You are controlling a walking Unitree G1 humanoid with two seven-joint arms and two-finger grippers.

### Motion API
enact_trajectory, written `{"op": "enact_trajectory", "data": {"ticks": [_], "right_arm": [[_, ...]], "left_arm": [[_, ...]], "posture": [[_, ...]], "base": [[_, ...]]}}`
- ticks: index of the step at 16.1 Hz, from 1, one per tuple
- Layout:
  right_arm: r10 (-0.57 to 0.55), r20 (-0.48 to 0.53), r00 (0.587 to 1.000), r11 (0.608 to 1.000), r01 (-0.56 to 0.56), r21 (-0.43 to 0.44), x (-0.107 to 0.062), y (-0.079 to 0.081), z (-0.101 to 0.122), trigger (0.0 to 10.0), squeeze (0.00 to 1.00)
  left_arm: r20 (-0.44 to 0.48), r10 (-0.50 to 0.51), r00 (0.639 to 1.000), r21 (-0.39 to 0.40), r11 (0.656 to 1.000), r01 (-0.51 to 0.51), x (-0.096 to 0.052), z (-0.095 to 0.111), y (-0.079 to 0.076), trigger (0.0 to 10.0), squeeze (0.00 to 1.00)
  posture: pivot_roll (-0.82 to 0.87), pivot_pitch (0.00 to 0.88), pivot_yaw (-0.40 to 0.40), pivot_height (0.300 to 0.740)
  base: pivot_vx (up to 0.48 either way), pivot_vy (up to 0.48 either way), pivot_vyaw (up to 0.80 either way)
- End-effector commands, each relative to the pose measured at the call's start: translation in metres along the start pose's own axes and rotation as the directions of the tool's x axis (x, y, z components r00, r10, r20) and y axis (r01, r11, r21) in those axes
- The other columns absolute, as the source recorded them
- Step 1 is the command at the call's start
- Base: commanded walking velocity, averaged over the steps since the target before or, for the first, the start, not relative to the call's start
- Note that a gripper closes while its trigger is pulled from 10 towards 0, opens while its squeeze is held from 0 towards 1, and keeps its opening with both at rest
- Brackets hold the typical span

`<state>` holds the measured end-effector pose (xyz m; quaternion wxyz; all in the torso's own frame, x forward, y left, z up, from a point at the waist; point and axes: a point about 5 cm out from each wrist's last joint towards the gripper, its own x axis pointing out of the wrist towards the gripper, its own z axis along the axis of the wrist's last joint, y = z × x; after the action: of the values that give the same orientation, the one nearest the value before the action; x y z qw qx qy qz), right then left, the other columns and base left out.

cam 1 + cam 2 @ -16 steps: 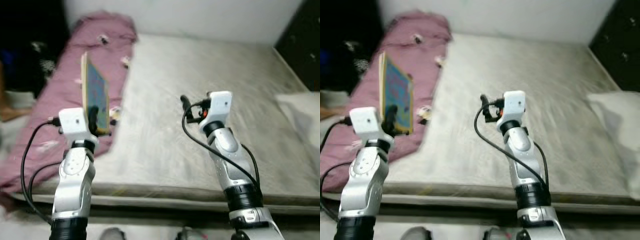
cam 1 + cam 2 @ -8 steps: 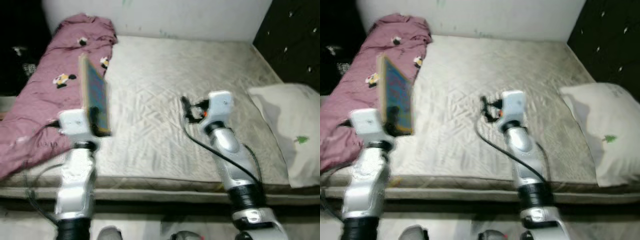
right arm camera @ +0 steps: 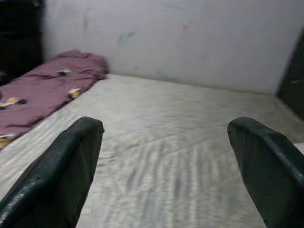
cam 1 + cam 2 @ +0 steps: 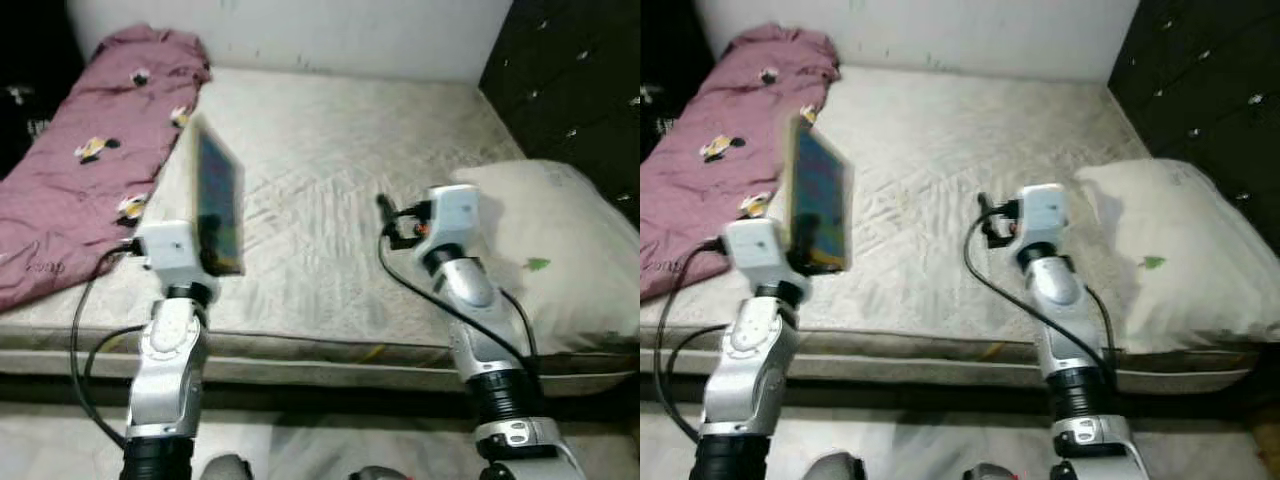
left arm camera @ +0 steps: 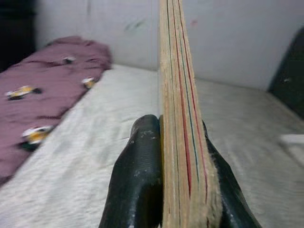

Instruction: Clean up the room

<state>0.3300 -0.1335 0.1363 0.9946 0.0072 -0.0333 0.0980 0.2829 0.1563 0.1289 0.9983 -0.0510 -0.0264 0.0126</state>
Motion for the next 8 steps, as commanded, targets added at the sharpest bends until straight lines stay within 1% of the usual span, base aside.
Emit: {"op": "enact_trajectory", "data": {"ticks": [1,3,6,8], "right_arm": [[0.026,0.024,0.999,1.0,-0.026,0.003,0.0034,0.0074,0.0059,10.0,0.0],[0.025,0.023,0.999,1.0,-0.025,0.003,0.0034,0.0075,0.0057,10.0,0.0],[0.015,0.009,1.0,1.0,-0.015,0.026,0.0046,0.0068,0.0051,10.0,0.0],[0.01,0.016,1.0,1.0,-0.011,0.028,0.006,0.006,0.007,10.0,0.0]], "left_arm": [[0.065,0.038,0.997,0.001,0.999,-0.038,0.0018,0.0118,0.0083,10.0,0.0],[0.078,0.024,0.997,-0.011,1.0,-0.024,0.0012,0.0128,0.0089,10.0,0.0],[0.101,-0.003,0.995,-0.001,1.0,0.003,0.001,0.0156,0.0073,10.0,0.0],[0.106,-0.009,0.994,-0.005,1.0,0.009,0.0017,0.0165,0.0074,10.0,0.0]], "posture": [[-0.02,0.0,-0.052,0.74],[-0.02,0.0,-0.052,0.74],[-0.02,0.0,-0.056,0.74],[-0.03,0.0,-0.054,0.74]], "base": [[0.0,0.0,0.0],[0.0,0.0,0.0],[0.0,0.0,0.0],[0.255,0.0,-0.55]]}}
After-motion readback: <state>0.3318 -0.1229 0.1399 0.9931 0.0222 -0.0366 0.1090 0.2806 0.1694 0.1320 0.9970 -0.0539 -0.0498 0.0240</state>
